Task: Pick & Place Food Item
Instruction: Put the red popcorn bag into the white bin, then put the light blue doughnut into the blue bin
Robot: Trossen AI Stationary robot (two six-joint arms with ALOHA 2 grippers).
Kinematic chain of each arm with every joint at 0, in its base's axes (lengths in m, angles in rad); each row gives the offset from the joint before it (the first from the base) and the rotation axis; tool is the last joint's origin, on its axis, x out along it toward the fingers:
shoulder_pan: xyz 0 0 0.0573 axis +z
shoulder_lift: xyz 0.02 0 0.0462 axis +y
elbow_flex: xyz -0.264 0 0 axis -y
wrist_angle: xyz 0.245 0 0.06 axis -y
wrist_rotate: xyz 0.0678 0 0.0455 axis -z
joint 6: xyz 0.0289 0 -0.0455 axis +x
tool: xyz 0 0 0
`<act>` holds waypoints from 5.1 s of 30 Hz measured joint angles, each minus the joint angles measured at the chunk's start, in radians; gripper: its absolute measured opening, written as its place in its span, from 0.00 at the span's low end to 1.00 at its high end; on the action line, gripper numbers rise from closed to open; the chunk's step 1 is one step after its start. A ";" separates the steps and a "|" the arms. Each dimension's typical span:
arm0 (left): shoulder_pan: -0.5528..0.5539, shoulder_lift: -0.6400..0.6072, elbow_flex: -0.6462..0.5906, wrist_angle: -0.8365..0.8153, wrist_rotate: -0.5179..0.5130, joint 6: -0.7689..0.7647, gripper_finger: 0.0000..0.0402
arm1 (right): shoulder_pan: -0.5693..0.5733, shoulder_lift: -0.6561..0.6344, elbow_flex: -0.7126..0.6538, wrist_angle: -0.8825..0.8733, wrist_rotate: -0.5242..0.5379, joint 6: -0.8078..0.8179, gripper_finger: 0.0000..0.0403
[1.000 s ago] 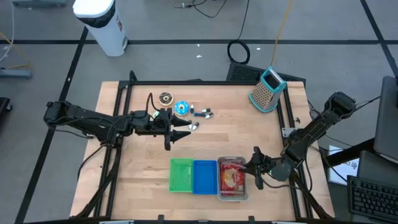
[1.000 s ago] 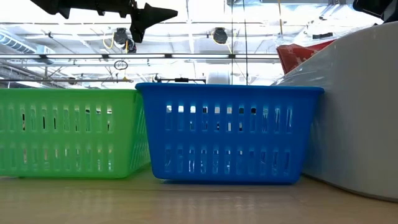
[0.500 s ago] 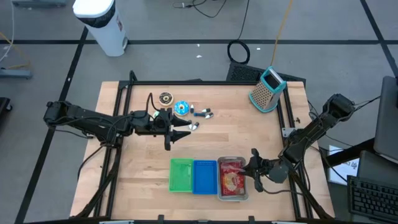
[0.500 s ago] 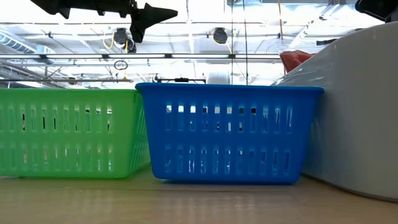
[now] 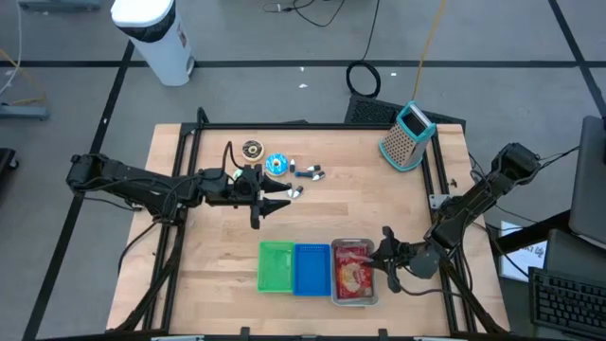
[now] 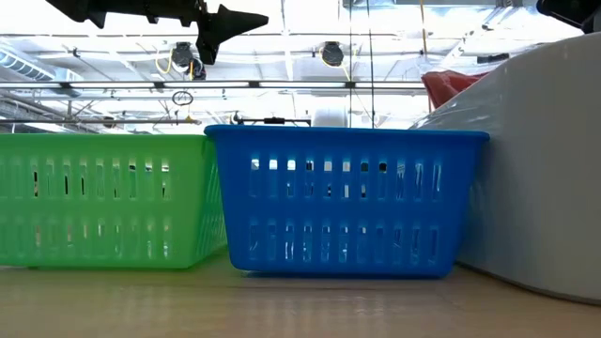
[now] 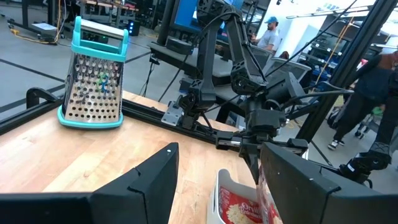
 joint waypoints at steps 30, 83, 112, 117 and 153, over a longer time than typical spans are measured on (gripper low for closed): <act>0.000 0.000 0.000 0.000 0.000 0.000 0.57 | 0.000 0.000 0.000 0.004 0.004 0.004 0.28; 0.000 0.000 0.000 0.000 0.000 0.000 0.57 | 0.000 -0.043 0.000 0.011 0.058 -0.097 0.45; 0.000 0.000 0.000 0.000 0.000 0.000 0.57 | 0.001 -0.098 0.000 0.007 0.060 -0.136 0.45; 0.000 0.000 0.000 0.000 0.000 0.000 0.57 | 0.001 -0.098 0.000 0.002 0.058 -0.146 0.45; 0.001 0.000 0.000 0.034 -0.010 0.007 0.57 | -0.191 -0.139 0.000 0.737 0.078 -1.052 0.45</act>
